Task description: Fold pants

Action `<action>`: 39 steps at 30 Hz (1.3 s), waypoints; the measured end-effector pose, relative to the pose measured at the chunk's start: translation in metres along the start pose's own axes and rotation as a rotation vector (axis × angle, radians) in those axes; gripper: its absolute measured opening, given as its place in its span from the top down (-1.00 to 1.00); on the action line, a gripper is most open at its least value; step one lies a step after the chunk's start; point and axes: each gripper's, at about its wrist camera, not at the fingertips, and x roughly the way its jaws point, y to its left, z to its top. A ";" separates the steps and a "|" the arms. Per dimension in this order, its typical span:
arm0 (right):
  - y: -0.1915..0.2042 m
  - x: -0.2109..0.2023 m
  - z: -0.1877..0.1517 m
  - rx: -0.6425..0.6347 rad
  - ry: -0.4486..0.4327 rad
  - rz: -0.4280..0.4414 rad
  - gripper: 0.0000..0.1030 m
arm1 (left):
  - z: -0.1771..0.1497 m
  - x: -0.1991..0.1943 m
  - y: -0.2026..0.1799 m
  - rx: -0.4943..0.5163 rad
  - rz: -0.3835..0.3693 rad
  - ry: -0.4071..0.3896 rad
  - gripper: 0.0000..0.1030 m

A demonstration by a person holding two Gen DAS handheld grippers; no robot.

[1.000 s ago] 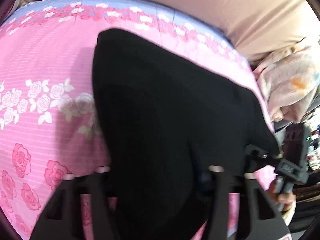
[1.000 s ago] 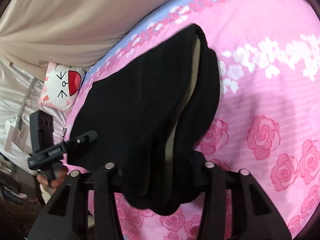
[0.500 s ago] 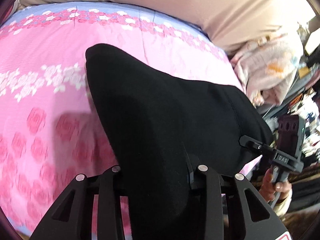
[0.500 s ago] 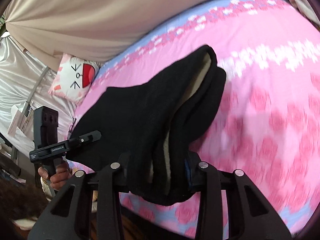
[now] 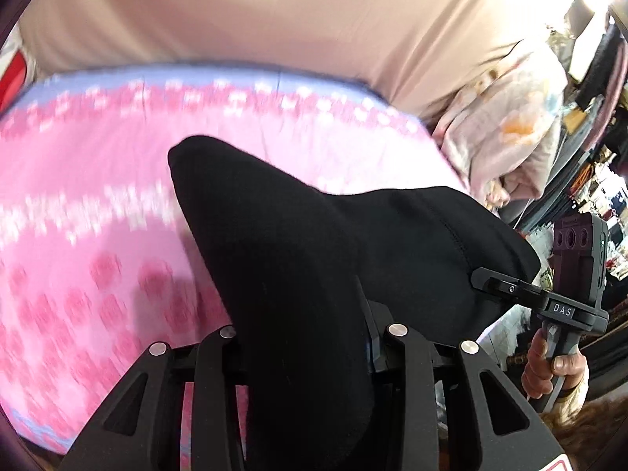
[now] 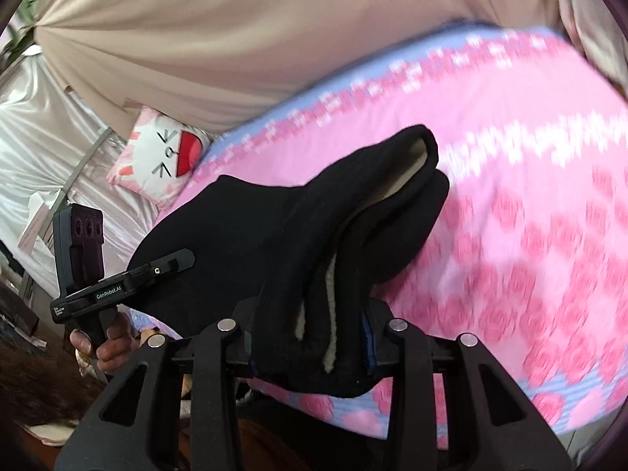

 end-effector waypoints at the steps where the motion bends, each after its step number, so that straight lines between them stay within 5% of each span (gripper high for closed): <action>1: 0.005 -0.004 0.006 -0.019 -0.019 0.001 0.33 | 0.009 -0.008 -0.003 0.024 0.001 -0.031 0.39; 10: 0.053 -0.036 0.111 -0.232 -0.290 0.011 0.33 | 0.106 -0.051 -0.023 0.184 0.053 -0.302 0.38; 18: 0.033 0.026 0.227 -0.244 -0.394 0.034 0.33 | 0.214 0.000 0.004 0.217 0.155 -0.448 0.36; 27: -0.035 0.162 0.286 -0.187 -0.323 -0.012 0.33 | 0.268 0.134 0.081 0.135 0.208 -0.341 0.36; 34: -0.098 0.252 0.272 -0.077 -0.152 -0.053 0.33 | 0.256 0.226 0.145 0.037 0.198 -0.165 0.35; 39: -0.112 0.264 0.262 -0.057 -0.110 -0.062 0.30 | 0.235 0.241 0.169 0.000 0.177 -0.136 0.26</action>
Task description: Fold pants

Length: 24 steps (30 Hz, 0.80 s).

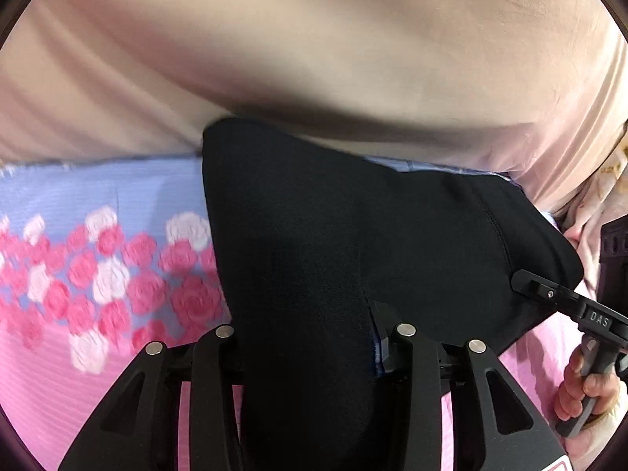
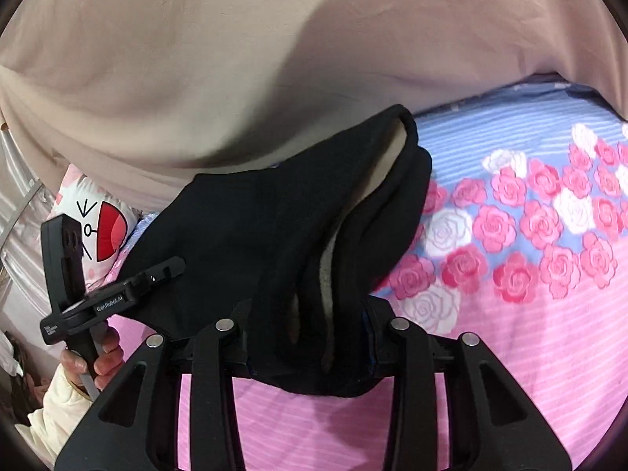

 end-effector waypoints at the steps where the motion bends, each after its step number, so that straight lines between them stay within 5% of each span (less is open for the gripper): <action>1: -0.001 -0.001 0.000 0.006 0.001 0.003 0.30 | -0.002 -0.001 0.002 -0.004 -0.007 -0.004 0.26; 11: -0.016 -0.029 -0.021 0.087 0.032 0.057 0.29 | -0.032 -0.037 0.020 -0.004 -0.071 0.027 0.24; 14: -0.026 -0.018 -0.029 0.113 0.057 0.040 0.07 | -0.034 -0.030 0.025 -0.030 -0.039 0.027 0.01; 16: -0.030 -0.020 -0.028 0.132 0.068 0.059 -0.03 | -0.032 -0.033 0.032 -0.067 -0.035 0.040 -0.35; 18: -0.035 -0.038 -0.029 0.144 0.053 0.033 -0.06 | -0.032 -0.046 0.038 -0.092 0.007 0.040 -0.62; 22: -0.046 -0.119 -0.031 0.162 -0.104 -0.083 -0.18 | -0.039 -0.110 0.075 -0.132 0.146 -0.035 -0.67; 24: -0.030 -0.155 -0.025 0.065 -0.199 -0.167 0.05 | -0.029 -0.143 0.086 -0.166 0.251 -0.106 -0.65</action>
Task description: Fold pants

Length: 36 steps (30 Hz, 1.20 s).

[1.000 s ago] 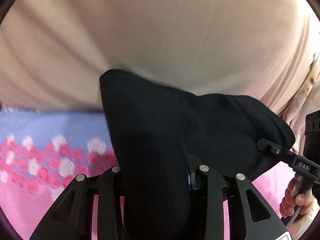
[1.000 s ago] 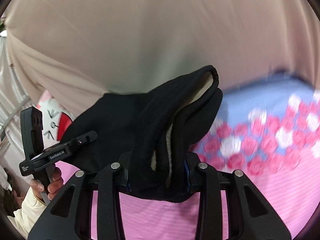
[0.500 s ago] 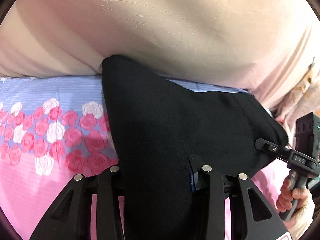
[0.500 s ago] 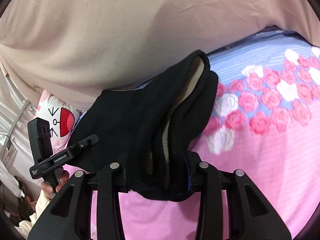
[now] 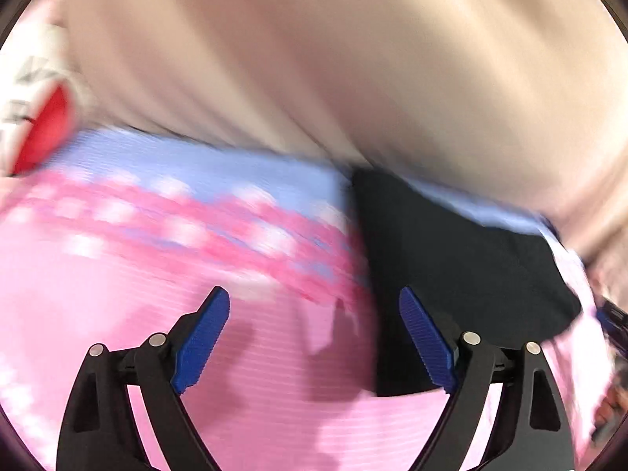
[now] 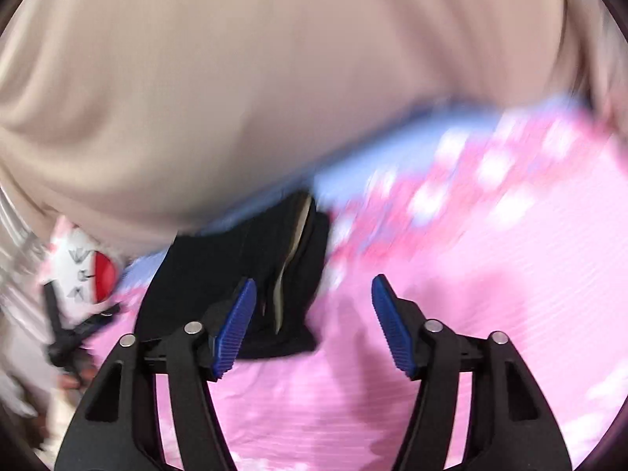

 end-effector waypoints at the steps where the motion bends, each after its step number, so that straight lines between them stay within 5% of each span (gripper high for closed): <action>1: 0.011 -0.007 0.006 -0.050 -0.020 -0.018 0.32 | 0.011 -0.013 0.001 0.006 0.011 -0.026 -0.62; 6: 0.093 0.030 0.034 -0.303 -0.029 -0.060 0.50 | 0.048 -0.013 -0.066 0.139 0.097 -0.125 -0.62; 12: 0.092 0.143 0.022 -0.301 0.134 -0.151 0.50 | 0.035 0.095 -0.120 0.271 0.186 0.046 -0.35; 16: 0.068 0.172 0.011 -0.267 0.184 -0.175 0.55 | 0.027 0.129 -0.094 0.165 0.171 0.068 -0.72; 23: 0.068 0.167 0.007 -0.282 0.141 -0.170 0.54 | 0.023 0.132 -0.083 0.159 0.173 0.030 -0.83; 27: 0.082 0.116 0.019 -0.203 0.106 -0.148 0.49 | 0.019 0.092 -0.097 0.198 0.216 -0.013 -0.73; 32: 0.106 0.042 0.005 -0.276 0.069 -0.165 0.49 | 0.001 0.039 -0.104 0.216 0.187 -0.022 -0.74; 36: 0.105 0.035 -0.020 -0.301 0.088 -0.206 0.49 | -0.018 0.028 -0.110 0.242 0.190 -0.010 -0.74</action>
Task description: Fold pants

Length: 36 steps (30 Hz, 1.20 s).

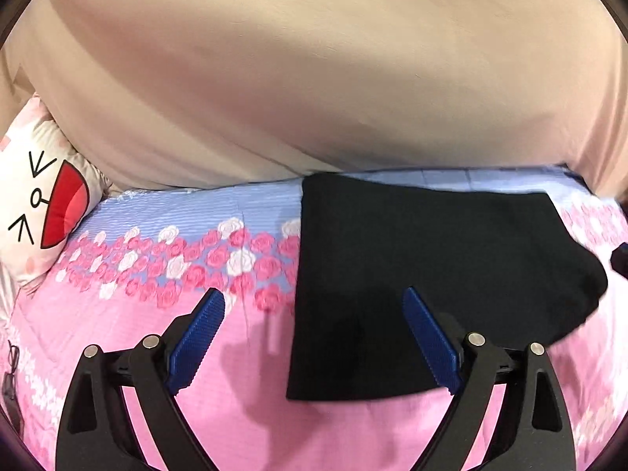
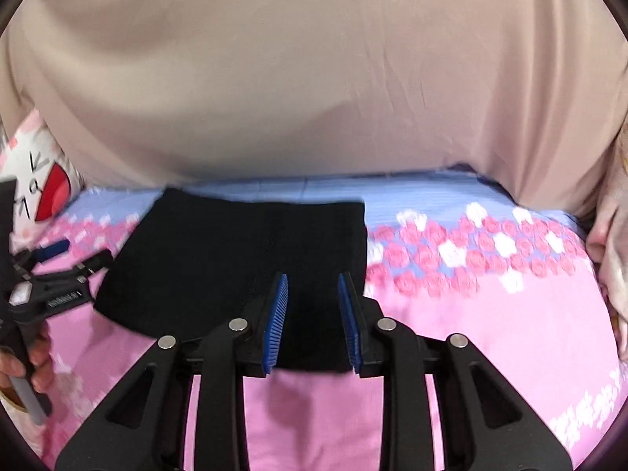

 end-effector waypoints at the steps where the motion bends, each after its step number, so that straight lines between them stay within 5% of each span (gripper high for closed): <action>1: -0.001 0.005 -0.008 0.009 0.022 0.006 0.49 | -0.004 0.000 -0.002 0.003 -0.006 0.010 -0.74; 14: 0.000 0.045 -0.030 -0.008 0.093 -0.053 0.47 | -0.026 0.032 -0.015 -0.007 0.003 0.094 -0.79; 22: -0.006 -0.061 -0.021 0.073 -0.011 0.031 0.43 | -0.031 -0.084 0.004 -0.020 -0.012 -0.061 -0.77; 25: -0.002 -0.103 -0.035 0.069 -0.049 0.048 -0.08 | -0.052 -0.126 0.007 -0.007 0.001 -0.115 -0.77; 26: -0.001 -0.111 -0.039 0.068 -0.058 0.049 -0.08 | -0.059 -0.135 0.006 -0.003 0.004 -0.124 -0.77; 36: 0.030 -0.120 -0.106 0.062 -0.010 0.000 -0.14 | -0.117 -0.147 -0.015 0.011 0.006 -0.017 -0.77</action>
